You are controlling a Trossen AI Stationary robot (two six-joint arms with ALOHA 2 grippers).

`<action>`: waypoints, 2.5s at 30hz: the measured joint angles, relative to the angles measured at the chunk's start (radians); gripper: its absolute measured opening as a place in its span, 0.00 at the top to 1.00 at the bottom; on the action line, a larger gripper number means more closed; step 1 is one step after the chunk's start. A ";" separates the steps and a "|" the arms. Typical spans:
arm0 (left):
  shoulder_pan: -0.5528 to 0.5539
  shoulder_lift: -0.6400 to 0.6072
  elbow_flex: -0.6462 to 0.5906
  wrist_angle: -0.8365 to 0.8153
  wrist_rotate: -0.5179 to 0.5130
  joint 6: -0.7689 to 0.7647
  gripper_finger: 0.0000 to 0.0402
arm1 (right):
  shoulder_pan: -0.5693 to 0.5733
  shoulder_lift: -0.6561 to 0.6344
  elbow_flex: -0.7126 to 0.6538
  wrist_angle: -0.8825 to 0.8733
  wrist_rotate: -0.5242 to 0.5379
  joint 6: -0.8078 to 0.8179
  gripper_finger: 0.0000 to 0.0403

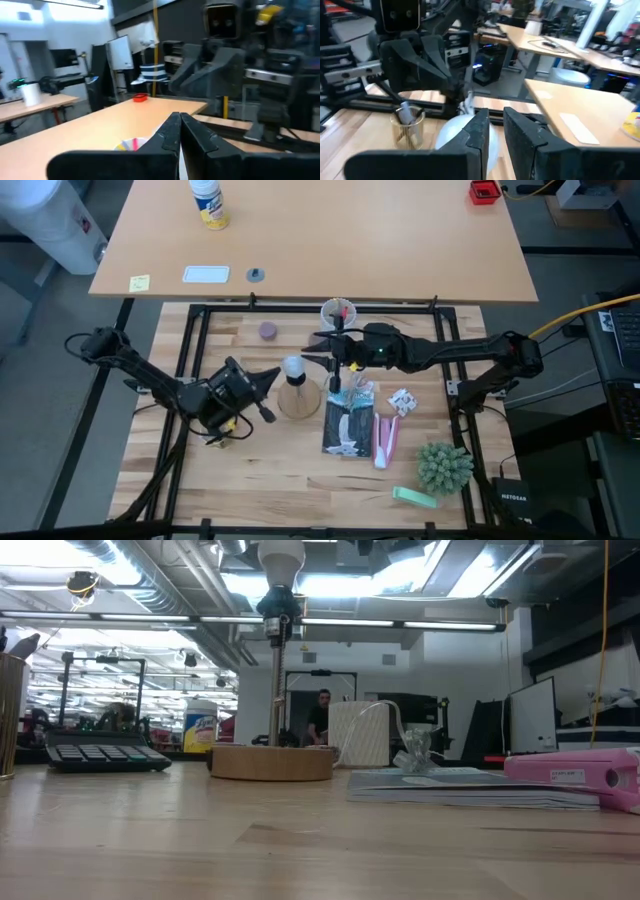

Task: Screw lightbulb
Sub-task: Insert the lightbulb into the lamp

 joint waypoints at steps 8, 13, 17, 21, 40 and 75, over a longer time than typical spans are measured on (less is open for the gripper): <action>-0.010 0.000 0.000 -0.218 0.032 -0.218 1.00 | 0.000 0.010 -0.001 -0.054 -0.050 0.006 0.85; -0.004 0.000 0.000 -0.284 0.042 -0.306 1.00 | 0.000 0.033 -0.002 -0.045 -0.061 0.008 0.85; -0.004 0.000 0.000 -0.289 0.040 -0.305 1.00 | 0.000 0.050 -0.001 -0.026 -0.083 0.008 0.85; 0.005 0.000 0.000 -0.304 0.012 -0.310 1.00 | 0.000 0.055 -0.001 -0.023 -0.100 0.008 0.85; 0.066 0.000 0.000 -0.327 -0.070 -0.317 1.00 | 0.001 0.064 -0.004 -0.083 -0.221 0.057 0.85; 0.012 0.000 0.000 -0.143 0.108 -0.158 1.00 | -0.022 -0.018 -0.002 -0.038 -0.020 -0.113 0.92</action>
